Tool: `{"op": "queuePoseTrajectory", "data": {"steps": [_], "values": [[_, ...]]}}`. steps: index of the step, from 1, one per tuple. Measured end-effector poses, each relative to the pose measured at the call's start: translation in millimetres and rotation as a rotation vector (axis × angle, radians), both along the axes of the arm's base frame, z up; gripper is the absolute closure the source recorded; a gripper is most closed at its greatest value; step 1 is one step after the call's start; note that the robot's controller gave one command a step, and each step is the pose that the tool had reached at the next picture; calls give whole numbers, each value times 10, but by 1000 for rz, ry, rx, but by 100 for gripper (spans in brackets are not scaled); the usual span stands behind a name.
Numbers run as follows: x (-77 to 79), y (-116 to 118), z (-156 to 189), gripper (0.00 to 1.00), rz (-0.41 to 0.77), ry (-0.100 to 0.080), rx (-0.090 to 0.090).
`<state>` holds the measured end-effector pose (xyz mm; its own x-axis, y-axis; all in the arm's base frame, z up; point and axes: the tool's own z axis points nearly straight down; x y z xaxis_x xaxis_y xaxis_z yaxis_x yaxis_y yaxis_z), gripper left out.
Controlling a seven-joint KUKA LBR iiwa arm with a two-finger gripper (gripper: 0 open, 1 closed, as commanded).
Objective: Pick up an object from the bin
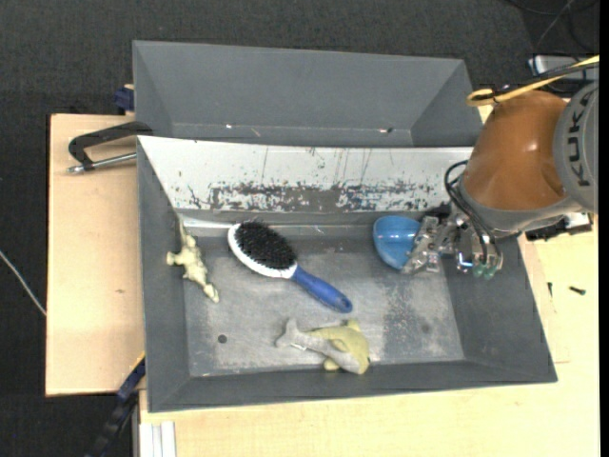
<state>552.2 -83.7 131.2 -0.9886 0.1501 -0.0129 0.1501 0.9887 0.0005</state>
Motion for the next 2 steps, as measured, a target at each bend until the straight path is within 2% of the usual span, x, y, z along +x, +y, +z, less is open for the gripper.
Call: {"op": "queuePoseTrajectory", "data": {"steps": [1,2], "values": [[-229,69,576,100,0,3,1],[-326,-157,1094,100,-11,2,-1]]}}
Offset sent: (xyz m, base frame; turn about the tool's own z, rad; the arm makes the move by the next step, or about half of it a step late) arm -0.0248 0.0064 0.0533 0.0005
